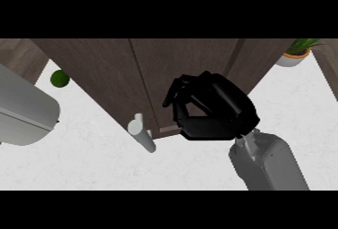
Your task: Pick up the bottled water, place it into the cabinet and close the cabinet
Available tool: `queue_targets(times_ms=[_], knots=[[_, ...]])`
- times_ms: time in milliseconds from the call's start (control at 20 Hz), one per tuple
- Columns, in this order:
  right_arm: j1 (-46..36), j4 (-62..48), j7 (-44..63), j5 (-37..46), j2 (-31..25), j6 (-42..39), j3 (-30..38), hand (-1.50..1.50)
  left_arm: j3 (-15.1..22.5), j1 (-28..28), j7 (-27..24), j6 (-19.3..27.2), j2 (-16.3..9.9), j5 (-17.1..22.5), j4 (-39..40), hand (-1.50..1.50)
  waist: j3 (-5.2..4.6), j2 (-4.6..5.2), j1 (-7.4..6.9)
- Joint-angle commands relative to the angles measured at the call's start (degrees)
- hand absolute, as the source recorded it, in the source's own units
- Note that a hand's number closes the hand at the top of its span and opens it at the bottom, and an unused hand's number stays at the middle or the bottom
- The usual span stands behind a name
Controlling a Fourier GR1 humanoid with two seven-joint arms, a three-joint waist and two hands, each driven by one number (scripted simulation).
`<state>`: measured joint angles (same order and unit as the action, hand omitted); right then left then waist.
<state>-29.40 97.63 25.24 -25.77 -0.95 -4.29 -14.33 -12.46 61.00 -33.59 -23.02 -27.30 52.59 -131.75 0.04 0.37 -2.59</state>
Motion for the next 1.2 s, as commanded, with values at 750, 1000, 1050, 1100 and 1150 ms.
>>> queue_targets(times_ms=[750,1000,1050,1100,1150], knots=[[-23.21,-33.23,-9.85,-1.37,0.86,-10.37,9.00,1.50,-8.10,0.43,5.13,-9.91,3.17,5.87,3.58,-1.50,-0.06,0.24,-0.43],[-23.57,-32.31,-7.38,-6.86,0.83,-13.33,7.88,1.50,-9.03,0.76,6.76,-9.99,2.95,7.09,2.98,-1.50,-0.05,0.13,-0.51],[-23.33,-32.57,-8.28,-6.72,0.83,-12.81,7.20,1.50,-9.44,1.42,6.65,-11.84,2.60,8.09,2.59,-1.50,-0.05,0.09,-1.02],[-23.80,-32.35,-6.71,-7.61,0.82,-12.96,7.74,1.50,-8.40,-0.05,7.61,-8.16,3.37,6.63,1.18,-1.50,-0.03,0.21,-0.17],[-24.43,-32.37,-6.92,-7.07,0.82,-11.87,8.02,1.50,-8.07,0.28,7.21,-10.37,3.98,5.82,2.67,-1.50,-0.08,0.07,-0.60]])
